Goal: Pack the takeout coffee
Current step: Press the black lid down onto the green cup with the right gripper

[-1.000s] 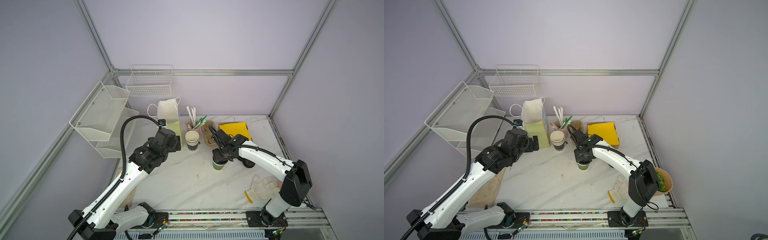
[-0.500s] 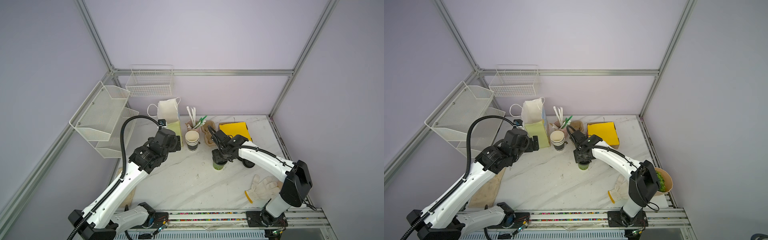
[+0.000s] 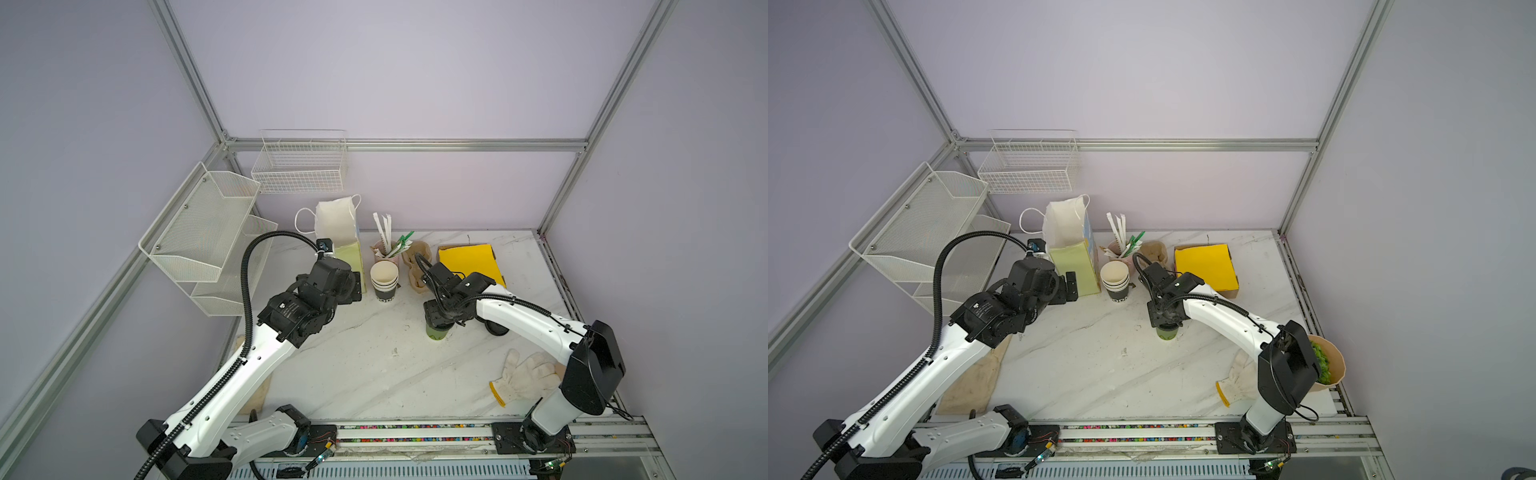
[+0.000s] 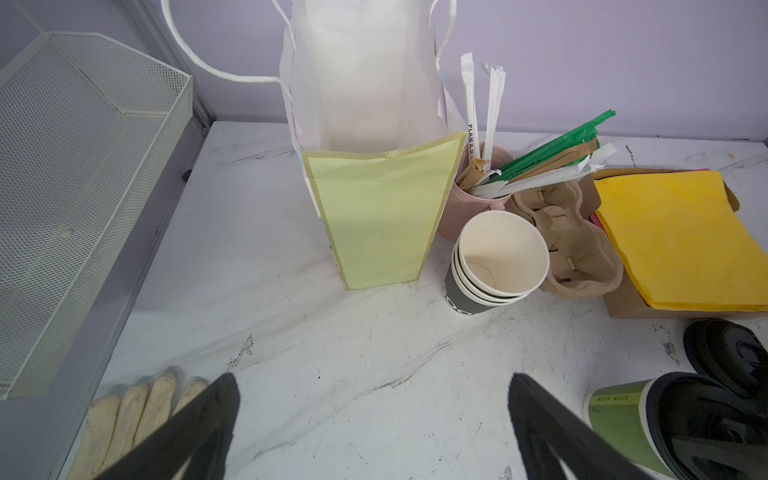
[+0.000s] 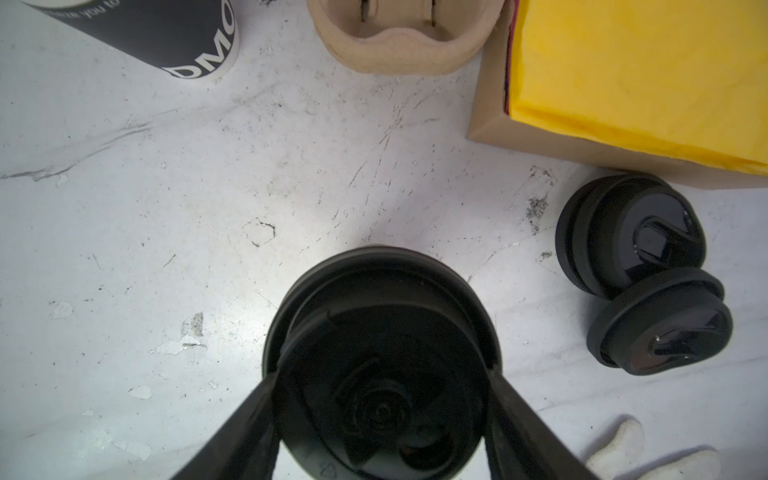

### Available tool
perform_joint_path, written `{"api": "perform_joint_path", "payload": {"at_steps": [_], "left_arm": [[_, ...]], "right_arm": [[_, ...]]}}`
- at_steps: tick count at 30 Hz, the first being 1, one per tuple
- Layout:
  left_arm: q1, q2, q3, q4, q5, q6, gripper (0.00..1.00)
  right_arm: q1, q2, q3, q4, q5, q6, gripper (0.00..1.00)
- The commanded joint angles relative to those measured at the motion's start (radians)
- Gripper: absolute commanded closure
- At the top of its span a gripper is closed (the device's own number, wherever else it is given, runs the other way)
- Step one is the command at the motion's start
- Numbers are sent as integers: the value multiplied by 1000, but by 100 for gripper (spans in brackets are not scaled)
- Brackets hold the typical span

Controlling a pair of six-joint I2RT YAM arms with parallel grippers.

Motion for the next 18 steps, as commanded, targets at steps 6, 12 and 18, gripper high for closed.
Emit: {"api": "perform_joint_path", "payload": {"at_steps": [6,12,18], "left_arm": [[7,5,-31,26,2,16,0],[6,15,-29,24,24,18,0],[7,36,-28,24,101,9,0]], "right_arm": [[3,8,-37,-48,-61,22,35],[-3,43,-10,-93,-133,0,35],[-24,70,-4,-127,-168,-32,35]]}}
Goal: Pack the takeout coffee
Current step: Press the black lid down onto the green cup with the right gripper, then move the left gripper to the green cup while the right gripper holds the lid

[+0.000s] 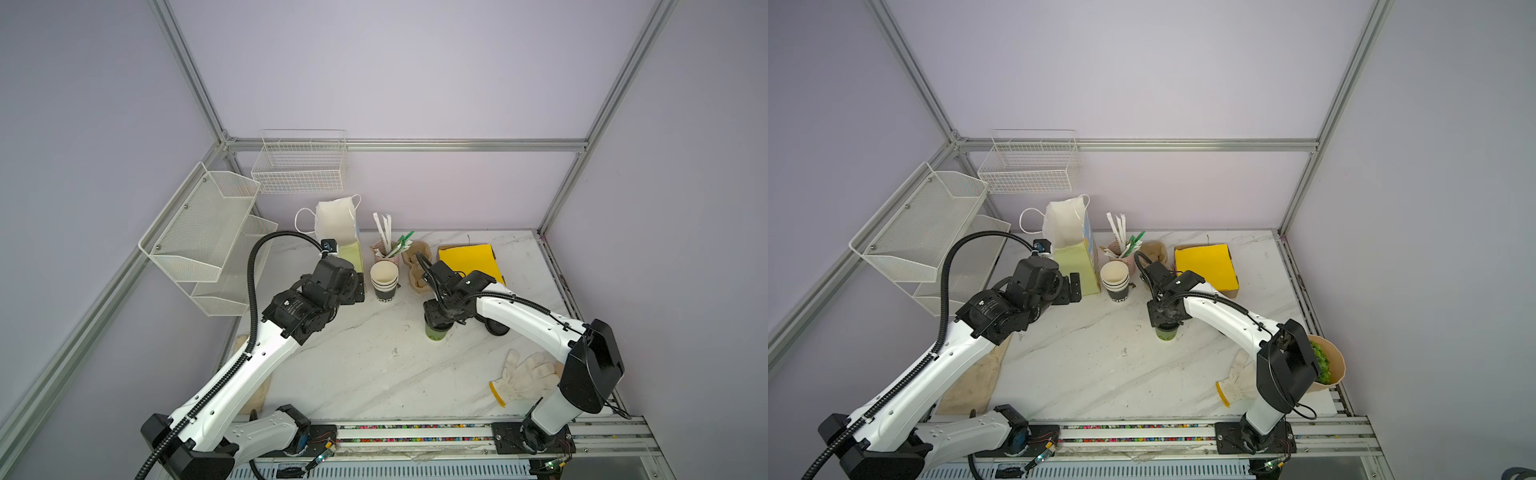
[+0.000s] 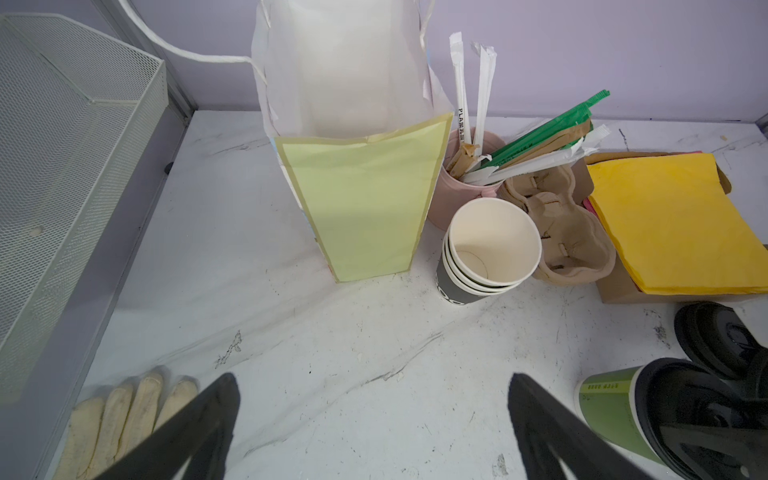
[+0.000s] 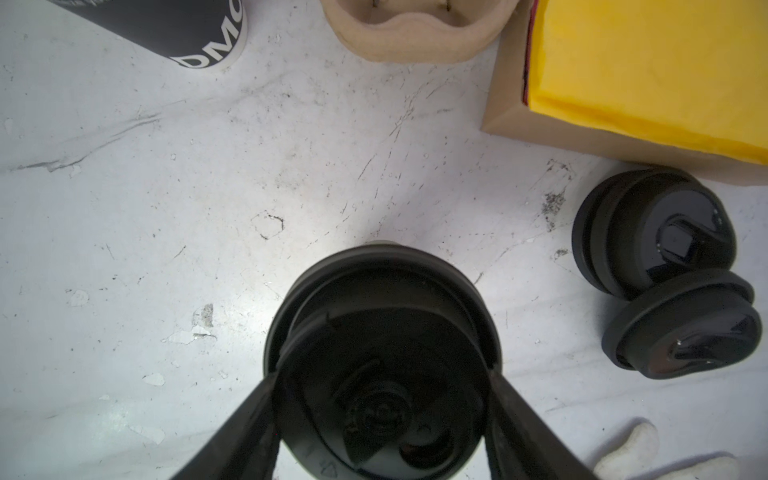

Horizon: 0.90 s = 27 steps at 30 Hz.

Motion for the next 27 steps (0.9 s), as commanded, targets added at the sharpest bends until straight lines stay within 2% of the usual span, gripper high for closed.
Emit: {"api": "perform_joint_path", "payload": {"at_steps": [1,6,10,18,27], "left_arm": [[7,16,-26,22,73,5,0],[-1,70,-13,4,186,-27,0],[-3,105,-29,3,336,-96,0],[-9,217,-87,81,493,-242,0],[-62,424,-13,142,548,-301,0]], "right_arm": [[-7,59,-19,-140,-98,-27,35],[-27,81,-14,-166,-102,-49,36],[-28,97,2,-175,-83,-55,36],[-28,122,0,-158,-99,-92,37],[-28,117,-38,-129,-101,-114,37]]}}
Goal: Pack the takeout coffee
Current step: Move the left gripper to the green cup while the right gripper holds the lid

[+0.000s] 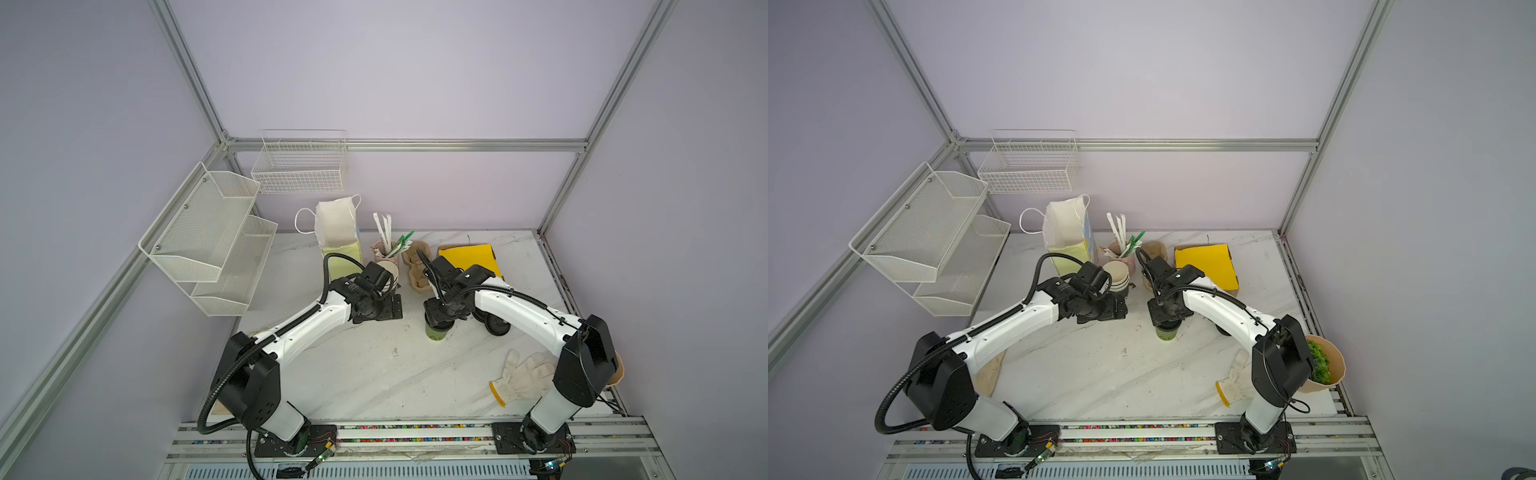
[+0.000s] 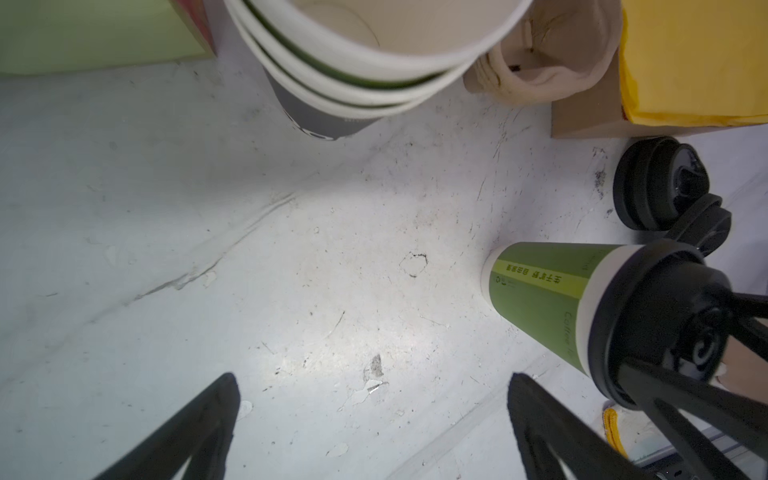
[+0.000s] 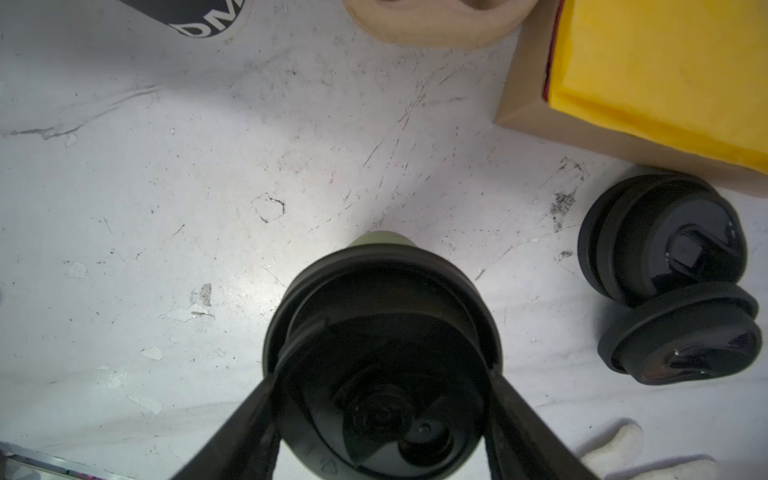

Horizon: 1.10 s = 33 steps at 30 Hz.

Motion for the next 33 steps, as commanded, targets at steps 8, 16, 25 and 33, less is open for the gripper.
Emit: {"api": "perform_joint_path", "payload": {"at_steps": [8,16,25,33], "left_arm": [[-64,127,132,104,70,-71,0],[-69,162,162,181,95,-93,0],[-69,125,70,323,111,-139,0],[-69,143,66,343,148,-149,0]], "right_arm": [[1,63,-100,-71,-68,-28,37],[1,42,-129,-69,-67,-32,37],[2,28,-131,-69,-84,-37,37],[2,20,-131,-69,-87,-37,37]]}}
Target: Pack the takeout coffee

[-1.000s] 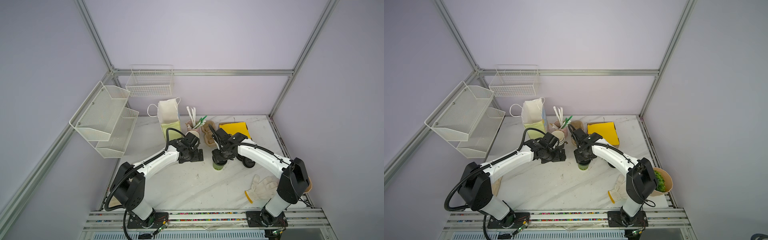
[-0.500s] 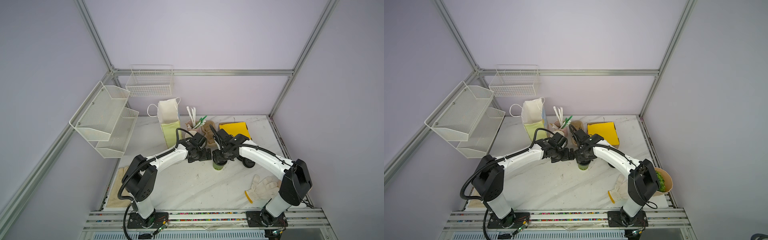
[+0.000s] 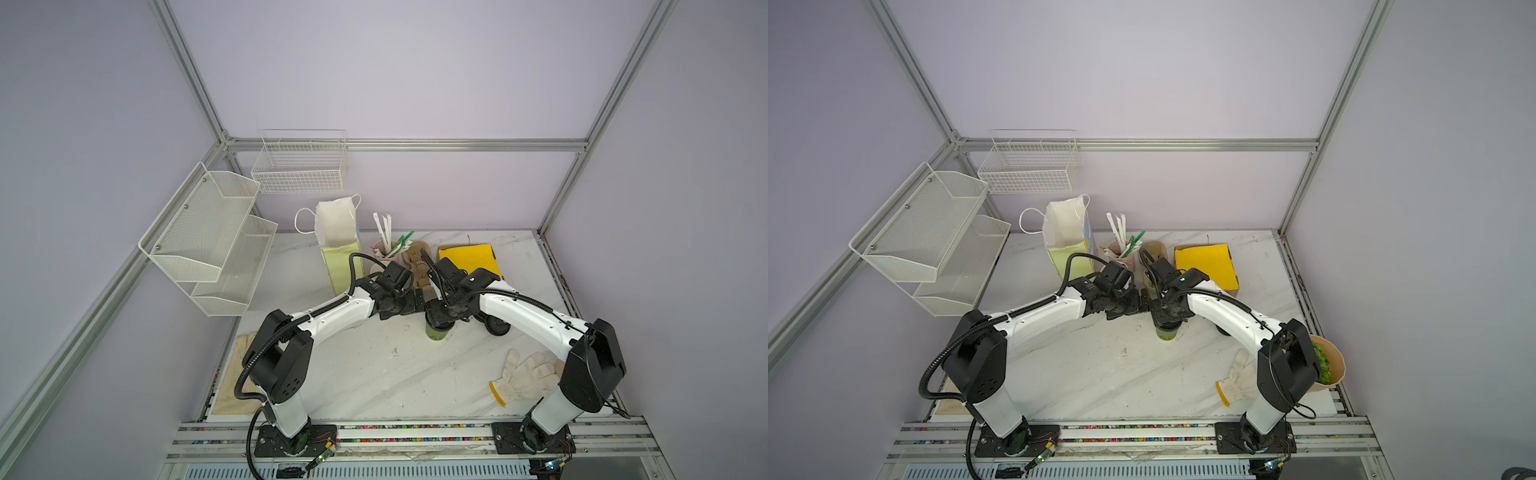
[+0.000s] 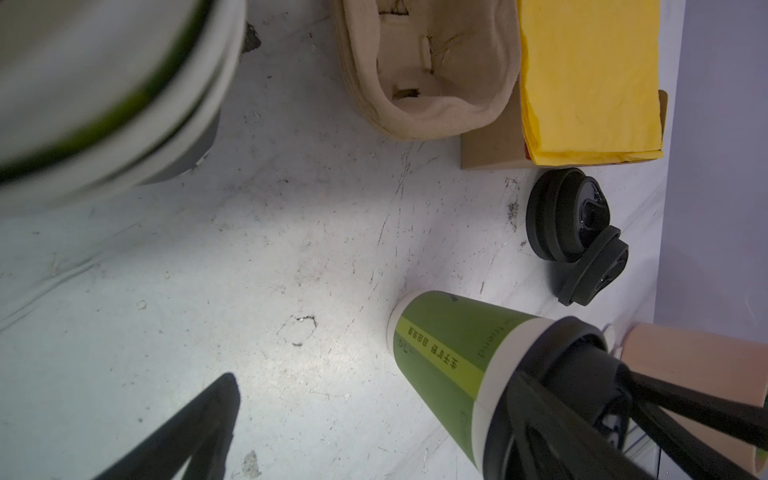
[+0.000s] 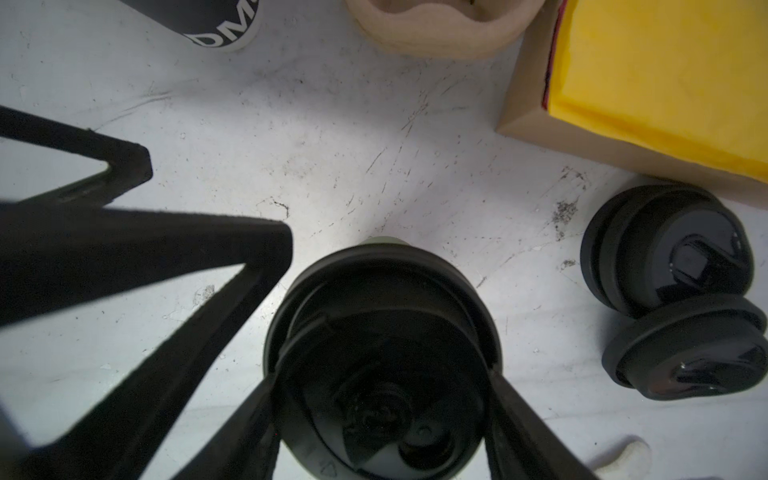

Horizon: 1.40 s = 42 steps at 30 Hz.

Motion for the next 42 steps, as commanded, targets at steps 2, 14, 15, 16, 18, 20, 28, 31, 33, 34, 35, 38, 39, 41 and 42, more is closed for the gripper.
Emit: {"api": "perform_joint_path", "payload": {"at_steps": [2,14,15,16,18,20,28,31,33,34,35,38,39,41,42], "left_arm": [[-10,-36,-25,140,84,-38,0],[-10,-42,-143,268,202,-87,0],[-10,-39,-146,268,201,-87,0],[-10,-39,-153,268,201,-88,0],[-10,-39,-162,267,201,-89,0],[-10,-37,-170,261,199,-86,0],[-10,-42,-242,252,193,-66,1],[-10,-54,-263,250,185,-62,1],[-9,-70,-267,251,171,-61,0],[-10,-85,-266,257,169,-60,0],[-9,-97,-261,263,165,-59,0],[-10,-119,-225,263,179,-47,0],[-9,-128,-214,261,182,-45,0],[-10,-157,-205,262,181,-45,0],[-10,-174,-208,262,177,-42,0]], "right_arm": [[10,64,-75,-113,-74,-17,37],[11,70,-60,-113,-75,-17,37],[12,69,-60,-113,-75,-17,37],[12,70,-59,-113,-73,-17,37],[13,69,-59,-113,-75,-16,37],[13,70,-58,-113,-75,-17,37],[13,74,-53,-113,-82,-17,37],[13,78,-52,-115,-82,-17,37],[12,80,-47,-117,-76,-17,37],[13,80,-45,-118,-73,-17,37],[13,81,-41,-120,-70,-17,37],[14,76,-35,-124,-67,-18,37],[13,75,-35,-126,-71,-18,37],[13,65,-33,-137,-69,-21,37],[13,59,-33,-143,-68,-21,37]]}}
